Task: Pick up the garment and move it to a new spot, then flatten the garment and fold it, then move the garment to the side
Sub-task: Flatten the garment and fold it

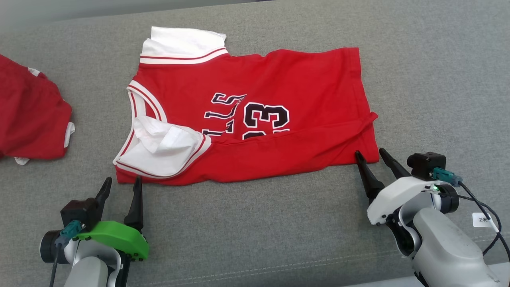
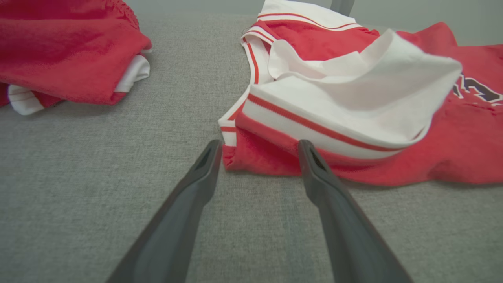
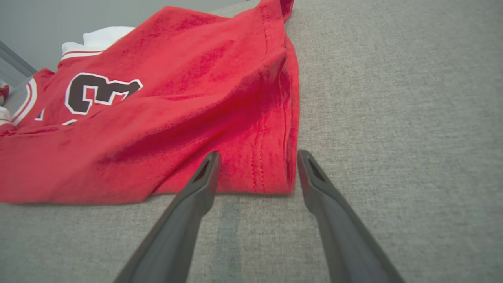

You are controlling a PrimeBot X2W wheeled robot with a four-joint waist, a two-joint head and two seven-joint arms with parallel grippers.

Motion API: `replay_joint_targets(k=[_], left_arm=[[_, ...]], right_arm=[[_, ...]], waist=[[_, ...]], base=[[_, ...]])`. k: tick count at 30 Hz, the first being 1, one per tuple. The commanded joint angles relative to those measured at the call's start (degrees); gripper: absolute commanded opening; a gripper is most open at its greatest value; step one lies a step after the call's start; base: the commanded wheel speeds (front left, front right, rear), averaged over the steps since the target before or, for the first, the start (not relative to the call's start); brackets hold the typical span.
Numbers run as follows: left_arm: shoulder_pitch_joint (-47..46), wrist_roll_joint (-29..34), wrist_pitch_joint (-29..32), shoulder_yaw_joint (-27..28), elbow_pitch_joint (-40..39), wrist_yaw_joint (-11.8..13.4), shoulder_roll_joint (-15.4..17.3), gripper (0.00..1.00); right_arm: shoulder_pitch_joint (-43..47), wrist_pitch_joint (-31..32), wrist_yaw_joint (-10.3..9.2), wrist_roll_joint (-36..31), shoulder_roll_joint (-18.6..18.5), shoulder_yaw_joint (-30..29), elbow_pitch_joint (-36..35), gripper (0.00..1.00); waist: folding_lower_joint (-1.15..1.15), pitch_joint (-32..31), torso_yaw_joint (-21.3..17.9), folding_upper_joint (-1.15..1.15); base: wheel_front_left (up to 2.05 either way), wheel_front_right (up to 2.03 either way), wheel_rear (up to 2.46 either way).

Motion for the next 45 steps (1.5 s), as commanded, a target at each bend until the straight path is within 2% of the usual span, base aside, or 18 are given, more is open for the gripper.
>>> replay_joint_targets(k=[1, 9, 10, 11, 12, 13, 18, 30, 37, 45], left_arm=[[-1.0, 0.3, -0.2, -0.1, 0.7, -0.2, 0.4, 1.00], [-3.8, -0.7, -0.2, -1.8, 4.6, -0.2, 0.6, 1.00], [-4.1, -1.1, -0.2, -2.2, 5.3, -0.2, 0.6, 0.99], [-4.5, -1.4, -0.2, -2.8, 5.7, -0.1, 0.8, 0.61], [-4.9, -1.7, -0.2, -3.2, 6.1, -0.1, 0.9, 0.24], [-5.2, -2.1, -0.2, -3.6, 6.4, -0.1, 0.9, 0.00], [-5.1, -3.1, -0.2, -4.8, 6.3, -0.1, 1.2, 0.00], [3.5, -4.2, -0.2, -6.0, -0.3, -0.1, 0.1, 0.00], [9.1, -4.3, -0.2, -4.3, -3.3, -0.1, -1.0, 0.00], [16.4, -4.0, -0.2, -1.5, -5.9, -0.1, -3.4, 0.00]], right_arm=[[-0.6, -0.1, -0.04, -0.5, 0.0, 0.1, 0.3, 1.00], [-1.8, 0.1, -0.04, 0.0, 0.6, 1.0, 1.7, 0.98], [-1.9, 0.4, -0.04, 0.1, 0.8, 1.2, 1.9, 0.45], [-2.0, 0.4, -0.04, 0.2, 0.8, 1.4, 2.1, 0.16], [-2.1, 0.4, -0.04, 0.3, 0.8, 1.6, 2.1, 0.00], [-2.2, 0.4, -0.04, 0.4, 0.8, 1.8, 2.2, 0.00], [-2.3, 0.3, -0.04, 1.3, 0.4, 2.1, 2.6, 0.00], [3.5, -0.2, -0.05, 3.7, -2.7, -1.3, 0.4, 0.00], [8.1, 0.4, -0.05, 4.4, -3.9, -2.0, -2.3, 0.00], [14.2, 4.4, -0.06, 5.9, -5.7, -3.8, -6.1, 0.00]], waist=[[0.00, 0.3, 0.0, 0.00], [0.00, 1.3, -0.3, 0.00], [0.00, 1.4, -0.4, 0.00], [0.00, 1.5, -0.4, 0.00], [0.00, 1.6, -0.4, 0.00], [0.00, 1.6, -0.4, 0.00], [0.00, 1.1, -0.2, 0.00], [0.00, -3.8, 0.6, 0.00], [0.00, -6.5, 0.6, 0.00], [0.00, -9.3, 0.8, 0.00]], base=[[0.00, 0.00, 0.00], [0.00, 0.00, 0.00], [0.00, 0.00, 0.00], [0.00, 0.00, 0.00], [0.00, 0.00, 0.00], [0.00, 0.00, 0.00], [0.00, 0.00, 0.00], [0.00, 0.00, 0.00], [0.00, 0.00, 0.00], [0.00, 0.00, 0.00]])
